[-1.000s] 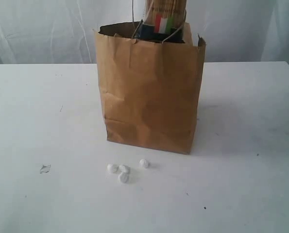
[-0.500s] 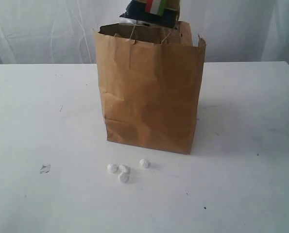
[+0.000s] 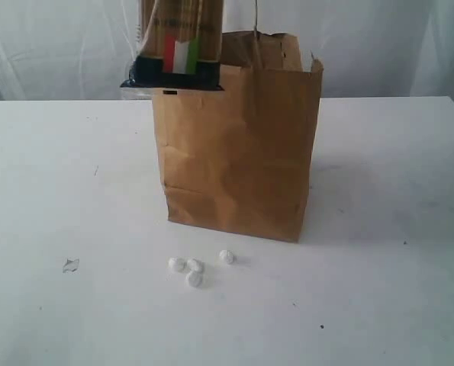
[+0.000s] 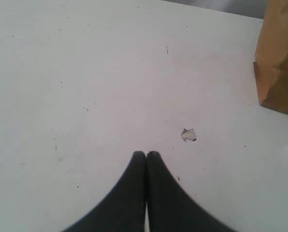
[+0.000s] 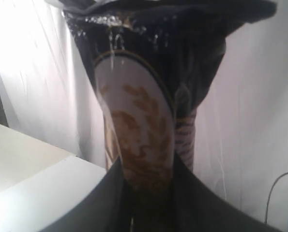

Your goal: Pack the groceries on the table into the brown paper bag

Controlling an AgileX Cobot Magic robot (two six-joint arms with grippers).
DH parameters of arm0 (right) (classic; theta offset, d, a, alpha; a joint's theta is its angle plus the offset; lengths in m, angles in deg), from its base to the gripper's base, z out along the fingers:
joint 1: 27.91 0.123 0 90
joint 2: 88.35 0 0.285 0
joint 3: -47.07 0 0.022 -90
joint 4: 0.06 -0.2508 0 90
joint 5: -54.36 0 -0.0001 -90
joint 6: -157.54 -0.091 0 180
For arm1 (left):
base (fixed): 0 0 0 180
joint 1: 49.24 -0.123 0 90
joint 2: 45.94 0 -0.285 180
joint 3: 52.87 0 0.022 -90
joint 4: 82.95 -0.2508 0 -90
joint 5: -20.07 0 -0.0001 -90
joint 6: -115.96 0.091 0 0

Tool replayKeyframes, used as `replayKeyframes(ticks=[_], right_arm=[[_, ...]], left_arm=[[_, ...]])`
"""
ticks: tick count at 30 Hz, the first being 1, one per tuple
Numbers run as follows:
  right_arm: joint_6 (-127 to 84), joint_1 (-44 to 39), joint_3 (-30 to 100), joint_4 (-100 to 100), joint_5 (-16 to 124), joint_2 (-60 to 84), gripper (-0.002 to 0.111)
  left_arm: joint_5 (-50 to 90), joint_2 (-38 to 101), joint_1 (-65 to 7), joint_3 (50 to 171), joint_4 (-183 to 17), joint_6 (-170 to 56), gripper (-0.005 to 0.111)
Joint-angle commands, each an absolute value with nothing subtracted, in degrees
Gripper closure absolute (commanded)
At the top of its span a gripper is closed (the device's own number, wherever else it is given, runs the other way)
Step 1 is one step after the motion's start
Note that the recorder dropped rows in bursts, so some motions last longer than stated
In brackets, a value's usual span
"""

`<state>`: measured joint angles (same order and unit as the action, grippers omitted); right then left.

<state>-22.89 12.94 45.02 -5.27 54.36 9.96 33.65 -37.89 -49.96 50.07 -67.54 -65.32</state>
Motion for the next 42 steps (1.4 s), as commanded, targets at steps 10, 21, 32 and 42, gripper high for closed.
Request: replayKeyframes(ticks=[10, 21, 32, 42], right_arm=[[-5.92, 13.27, 45.73, -5.4, 81.22, 11.07, 0.108], [14.84, 7.65, 45.73, -24.86, 78.6, 9.3, 0.108], [11.82, 5.2, 45.65, -26.1, 70.7, 4.74, 0.108], [11.73, 5.07, 45.61, -26.1, 66.46, -0.9, 0.108]], left_arm=[[33.39, -38.15, -49.94, 49.91, -67.0, -65.32, 0.107], [33.39, -38.15, -49.94, 49.91, -67.0, -65.32, 0.107], [33.52, -38.15, -49.94, 49.91, -67.06, -65.32, 0.107], [33.52, -38.15, -49.94, 49.91, -67.06, -65.32, 0.107]])
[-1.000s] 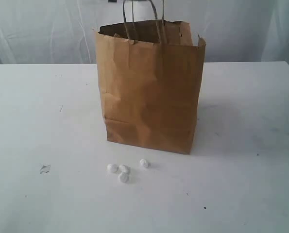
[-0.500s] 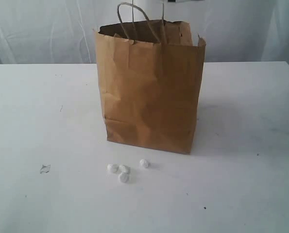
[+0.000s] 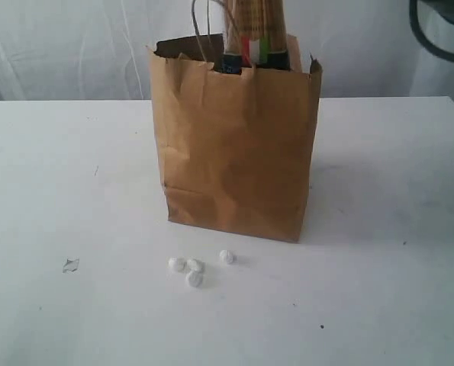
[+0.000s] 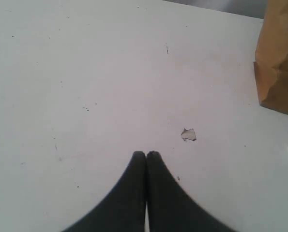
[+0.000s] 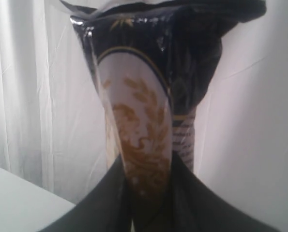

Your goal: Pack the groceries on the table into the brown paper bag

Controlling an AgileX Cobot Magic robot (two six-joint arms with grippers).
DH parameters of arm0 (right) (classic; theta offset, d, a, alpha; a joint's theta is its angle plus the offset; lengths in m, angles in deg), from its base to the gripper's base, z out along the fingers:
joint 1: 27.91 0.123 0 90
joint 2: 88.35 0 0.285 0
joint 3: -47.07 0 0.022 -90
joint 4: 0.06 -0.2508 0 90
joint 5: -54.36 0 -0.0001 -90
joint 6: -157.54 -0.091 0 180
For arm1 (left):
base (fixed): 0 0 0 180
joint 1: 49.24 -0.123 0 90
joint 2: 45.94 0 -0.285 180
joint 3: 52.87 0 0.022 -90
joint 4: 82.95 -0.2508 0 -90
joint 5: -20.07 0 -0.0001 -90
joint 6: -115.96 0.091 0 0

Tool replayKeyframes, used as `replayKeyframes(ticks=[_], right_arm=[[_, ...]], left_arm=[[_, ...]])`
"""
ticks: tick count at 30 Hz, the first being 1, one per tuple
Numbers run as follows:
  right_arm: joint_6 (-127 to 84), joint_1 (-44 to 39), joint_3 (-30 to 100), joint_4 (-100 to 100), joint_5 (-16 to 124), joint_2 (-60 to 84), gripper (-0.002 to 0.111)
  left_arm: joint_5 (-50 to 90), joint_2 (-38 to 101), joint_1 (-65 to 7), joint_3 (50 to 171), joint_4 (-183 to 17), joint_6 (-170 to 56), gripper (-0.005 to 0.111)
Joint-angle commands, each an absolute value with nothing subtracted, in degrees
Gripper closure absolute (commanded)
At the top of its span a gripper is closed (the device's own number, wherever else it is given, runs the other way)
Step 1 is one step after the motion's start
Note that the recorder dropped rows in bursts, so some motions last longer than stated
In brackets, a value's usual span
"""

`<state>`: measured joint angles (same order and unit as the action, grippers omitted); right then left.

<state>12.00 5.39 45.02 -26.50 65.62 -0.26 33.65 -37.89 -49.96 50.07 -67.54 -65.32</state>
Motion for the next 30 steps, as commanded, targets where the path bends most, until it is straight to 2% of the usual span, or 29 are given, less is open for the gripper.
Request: replayKeyframes(ticks=[1, 7, 18, 30], right_arm=[[11.73, 5.07, 45.61, -26.1, 66.46, -1.17, 0.108], [11.71, 5.07, 45.61, -26.2, 68.08, -2.84, 0.108], [11.85, 4.93, 43.96, -25.95, 57.92, -3.24, 0.108], [12.23, 0.07, 42.98, -25.95, 50.46, -4.93, 0.108]], left_arm=[[33.52, -38.15, -49.94, 49.91, -67.06, -65.32, 0.107], [33.52, -38.15, -49.94, 49.91, -67.06, -65.32, 0.107], [33.52, -38.15, -49.94, 49.91, -67.06, -65.32, 0.107], [33.52, -38.15, -49.94, 49.91, -67.06, -65.32, 0.107]])
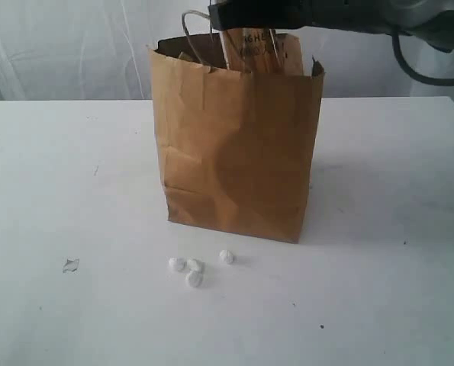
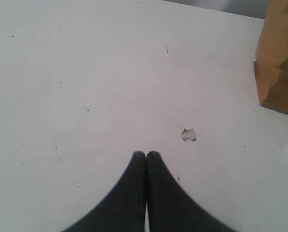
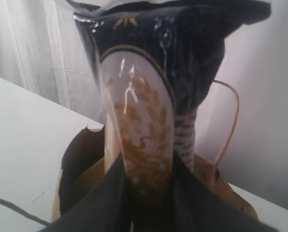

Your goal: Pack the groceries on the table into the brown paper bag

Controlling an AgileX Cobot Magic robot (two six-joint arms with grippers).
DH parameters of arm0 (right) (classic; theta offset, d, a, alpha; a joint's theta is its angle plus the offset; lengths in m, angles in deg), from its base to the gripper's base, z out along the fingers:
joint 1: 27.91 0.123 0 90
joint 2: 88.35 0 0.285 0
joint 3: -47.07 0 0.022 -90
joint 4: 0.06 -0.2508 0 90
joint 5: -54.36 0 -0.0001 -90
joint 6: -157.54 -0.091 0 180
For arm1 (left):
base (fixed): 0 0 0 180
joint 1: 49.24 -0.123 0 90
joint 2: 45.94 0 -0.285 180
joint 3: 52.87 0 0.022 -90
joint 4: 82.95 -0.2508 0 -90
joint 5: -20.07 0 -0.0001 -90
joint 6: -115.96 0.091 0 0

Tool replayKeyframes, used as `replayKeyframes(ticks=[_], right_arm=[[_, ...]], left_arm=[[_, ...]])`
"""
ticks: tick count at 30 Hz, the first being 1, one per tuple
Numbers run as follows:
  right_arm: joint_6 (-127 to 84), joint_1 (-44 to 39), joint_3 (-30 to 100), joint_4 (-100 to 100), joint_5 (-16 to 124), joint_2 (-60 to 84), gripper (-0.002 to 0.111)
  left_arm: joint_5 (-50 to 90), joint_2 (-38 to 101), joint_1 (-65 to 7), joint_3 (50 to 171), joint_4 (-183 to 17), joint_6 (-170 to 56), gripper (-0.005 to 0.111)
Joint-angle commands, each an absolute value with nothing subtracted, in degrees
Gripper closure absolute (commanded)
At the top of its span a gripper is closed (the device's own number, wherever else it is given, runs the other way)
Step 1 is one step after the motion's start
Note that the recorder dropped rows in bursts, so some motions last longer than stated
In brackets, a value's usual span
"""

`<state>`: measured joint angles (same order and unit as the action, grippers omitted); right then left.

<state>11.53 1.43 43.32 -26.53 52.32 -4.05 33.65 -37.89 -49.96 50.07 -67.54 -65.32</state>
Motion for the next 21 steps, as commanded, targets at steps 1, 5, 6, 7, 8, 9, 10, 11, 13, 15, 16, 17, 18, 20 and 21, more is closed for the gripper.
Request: replayKeyframes(ticks=[1, 5, 6, 7, 8, 9, 10, 11, 13, 15, 16, 17, 18, 20, 21], right_arm=[[12.23, 0.07, 42.98, -25.95, 49.89, -5.4, 0.108], [12.23, 0.07, 42.98, -25.95, 47.31, -6.6, 0.101], [12.23, 0.07, 42.98, -25.74, 46.42, -6.94, 0.096], [12.23, 0.07, 42.98, -25.5, 45.87, -7.09, 0.093], [12.23, 0.07, 42.98, -24.93, 45.31, -7.35, 0.089], [12.23, 0.07, 42.98, -24.35, 44.89, -7.7, 0.078], [12.23, 0.07, 42.98, -23.96, 44.7, -7.7, 0.073], [12.23, 0.07, 42.98, -23.53, 44.7, -7.7, 0.068], [12.23, 0.07, 42.98, -23.53, 44.81, -7.7, 0.058], [12.23, 0.07, 42.98, -23.53, 44.55, -7.7, 0.051], [12.23, 0.07, 42.98, -23.53, 44.0, -7.7, 0.05], [12.23, 0.07, 42.98, -23.53, 43.64, -7.7, 0.05], [12.23, 0.07, 42.98, -23.53, 43.23, -7.7, 0.05], [12.23, 0.07, 42.98, -23.53, 42.65, -7.7, 0.05], [12.23, 0.07, 42.98, -23.53, 41.96, -7.7, 0.05]], left_arm=[[33.62, -38.15, -49.94, 49.91, -67.06, -65.32, 0.107], [33.62, -38.15, -49.94, 49.91, -67.06, -65.32, 0.107], [33.62, -38.15, -49.94, 49.91, -67.06, -65.32, 0.107], [33.62, -38.15, -49.94, 49.91, -67.06, -65.32, 0.107], [33.62, -38.15, -49.94, 49.91, -67.06, -65.32, 0.107], [33.62, -38.15, -49.94, 49.91, -67.06, -65.32, 0.107], [33.62, -38.15, -49.94, 49.91, -67.06, -65.32, 0.107], [33.62, -38.15, -49.94, 49.91, -67.06, -65.32, 0.107], [33.62, -38.15, -49.94, 49.91, -67.06, -65.32, 0.107], [33.62, -38.15, -49.94, 49.91, -67.06, -65.32, 0.107], [33.62, -38.15, -49.94, 49.91, -67.06, -65.32, 0.107], [33.62, -38.15, -49.94, 49.91, -67.06, -65.32, 0.107], [33.62, -38.15, -49.94, 49.91, -67.06, -65.32, 0.107], [33.62, -38.15, -49.94, 49.91, -67.06, -65.32, 0.107], [33.62, -38.15, -49.94, 49.91, -67.06, -65.32, 0.107]])
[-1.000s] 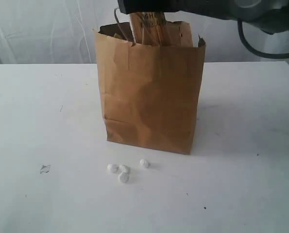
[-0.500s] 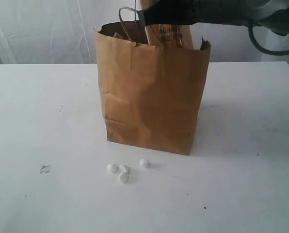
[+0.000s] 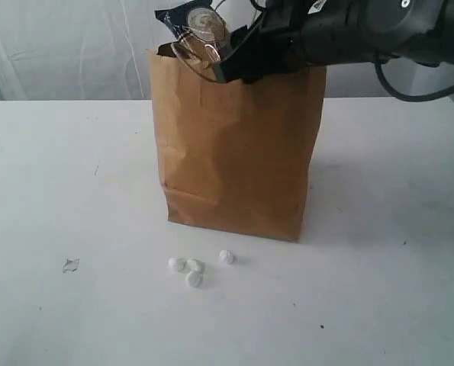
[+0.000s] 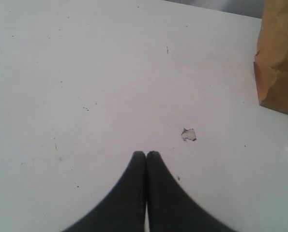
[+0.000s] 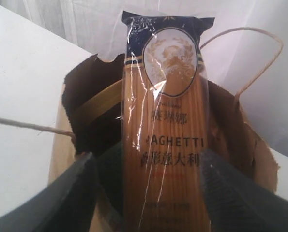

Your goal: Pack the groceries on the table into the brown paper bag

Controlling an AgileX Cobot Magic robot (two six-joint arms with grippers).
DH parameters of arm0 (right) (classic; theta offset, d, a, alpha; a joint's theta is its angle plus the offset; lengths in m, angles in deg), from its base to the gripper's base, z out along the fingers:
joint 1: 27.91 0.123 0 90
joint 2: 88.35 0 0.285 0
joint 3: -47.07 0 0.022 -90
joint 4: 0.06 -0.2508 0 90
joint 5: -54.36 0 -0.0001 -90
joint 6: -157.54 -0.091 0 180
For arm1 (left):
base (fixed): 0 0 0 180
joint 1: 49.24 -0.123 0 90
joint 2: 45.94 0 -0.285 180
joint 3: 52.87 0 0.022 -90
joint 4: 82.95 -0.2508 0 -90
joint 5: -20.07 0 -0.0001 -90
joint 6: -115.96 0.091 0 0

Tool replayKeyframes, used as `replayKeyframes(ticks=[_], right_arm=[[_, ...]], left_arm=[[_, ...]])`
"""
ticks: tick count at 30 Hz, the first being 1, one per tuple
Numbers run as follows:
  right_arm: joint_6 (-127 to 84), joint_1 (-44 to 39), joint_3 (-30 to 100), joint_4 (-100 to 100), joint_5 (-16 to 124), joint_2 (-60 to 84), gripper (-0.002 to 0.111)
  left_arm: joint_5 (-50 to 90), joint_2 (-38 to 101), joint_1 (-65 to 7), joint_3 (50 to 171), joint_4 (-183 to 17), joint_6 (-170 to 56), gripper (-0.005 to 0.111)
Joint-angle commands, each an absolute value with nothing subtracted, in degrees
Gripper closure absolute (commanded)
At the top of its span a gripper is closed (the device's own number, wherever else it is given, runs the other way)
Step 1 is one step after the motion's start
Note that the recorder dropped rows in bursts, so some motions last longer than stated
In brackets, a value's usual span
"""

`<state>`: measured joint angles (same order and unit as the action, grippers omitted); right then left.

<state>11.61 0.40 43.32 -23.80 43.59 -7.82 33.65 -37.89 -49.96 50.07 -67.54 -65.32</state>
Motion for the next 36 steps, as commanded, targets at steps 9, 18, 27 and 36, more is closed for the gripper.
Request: replayKeyframes(ticks=[9, 18, 27, 36], right_arm=[[12.23, 0.07, 43.42, -23.53, 46.0, -3.97, 0.05], [11.72, 0.07, 43.42, -23.53, 38.5, 1.95, 0.055], [11.71, 0.07, 43.42, -23.53, 12.05, 6.07, 0.095], [11.71, 0.07, 42.82, -23.81, -4.42, 6.22, 0.108]], left_arm=[[33.62, -38.15, -49.94, 49.91, -67.06, -65.32, 0.107], [33.62, -38.15, -49.94, 49.91, -67.06, -65.32, 0.107], [33.62, -38.15, -49.94, 49.91, -67.06, -65.32, 0.107], [33.62, -38.15, -49.94, 49.91, -67.06, -65.32, 0.107]])
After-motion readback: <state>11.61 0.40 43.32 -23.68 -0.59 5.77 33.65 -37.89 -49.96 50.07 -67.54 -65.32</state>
